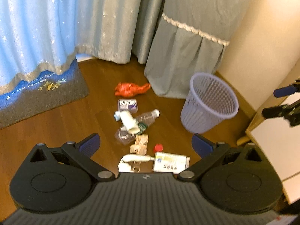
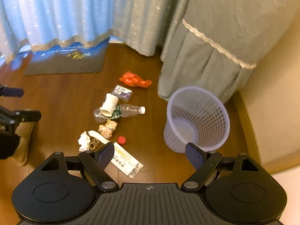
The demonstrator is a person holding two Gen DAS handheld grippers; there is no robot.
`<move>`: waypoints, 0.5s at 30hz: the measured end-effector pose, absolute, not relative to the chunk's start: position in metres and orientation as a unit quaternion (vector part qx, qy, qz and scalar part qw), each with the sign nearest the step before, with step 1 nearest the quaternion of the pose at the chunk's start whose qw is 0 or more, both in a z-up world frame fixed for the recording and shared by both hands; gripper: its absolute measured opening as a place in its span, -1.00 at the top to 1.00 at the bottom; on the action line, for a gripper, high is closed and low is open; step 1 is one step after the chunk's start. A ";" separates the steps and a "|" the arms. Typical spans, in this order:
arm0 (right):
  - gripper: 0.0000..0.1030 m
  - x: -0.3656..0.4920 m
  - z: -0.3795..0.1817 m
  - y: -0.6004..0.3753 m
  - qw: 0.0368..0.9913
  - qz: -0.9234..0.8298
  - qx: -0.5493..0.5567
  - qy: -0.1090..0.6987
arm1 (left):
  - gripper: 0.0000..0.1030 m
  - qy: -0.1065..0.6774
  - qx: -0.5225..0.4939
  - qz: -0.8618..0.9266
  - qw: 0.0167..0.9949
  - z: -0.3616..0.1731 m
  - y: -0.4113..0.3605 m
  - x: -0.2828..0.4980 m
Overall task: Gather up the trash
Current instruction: 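Move the right tool to the lavender wastebasket rim and grasp it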
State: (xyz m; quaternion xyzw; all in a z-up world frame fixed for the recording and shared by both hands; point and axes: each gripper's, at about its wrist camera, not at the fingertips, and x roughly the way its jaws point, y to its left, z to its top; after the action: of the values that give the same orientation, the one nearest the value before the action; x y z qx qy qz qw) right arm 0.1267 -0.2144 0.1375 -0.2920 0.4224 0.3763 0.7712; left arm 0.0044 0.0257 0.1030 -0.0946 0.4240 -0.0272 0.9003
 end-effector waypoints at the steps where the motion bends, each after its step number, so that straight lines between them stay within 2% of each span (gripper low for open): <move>1: -0.58 0.136 0.145 -0.218 0.769 0.386 -0.288 0.421 | -0.98 0.422 -0.097 -0.026 0.901 0.105 0.024 0.008; 7: -0.58 0.192 0.149 -0.250 0.763 0.423 -0.286 0.395 | -0.98 0.413 -0.086 -0.016 0.907 0.107 0.007 0.029; 12: -0.57 0.222 0.087 -0.286 0.760 0.456 -0.275 0.372 | -0.98 0.424 -0.044 -0.026 0.904 0.096 -0.016 0.046; 13: -0.54 0.227 0.071 -0.292 0.759 0.461 -0.270 0.372 | -0.98 0.432 -0.039 -0.032 0.901 0.091 -0.019 0.053; 15: -0.29 0.233 0.038 -0.299 0.756 0.469 -0.259 0.377 | -0.98 0.443 -0.025 -0.055 0.894 0.077 -0.024 0.067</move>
State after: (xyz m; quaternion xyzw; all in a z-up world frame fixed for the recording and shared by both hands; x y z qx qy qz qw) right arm 0.2332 -0.2990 0.0378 -0.2587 0.3771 0.4688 0.7557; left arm 0.0672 -0.0241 0.0769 -0.0249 0.4431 -0.0552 0.8944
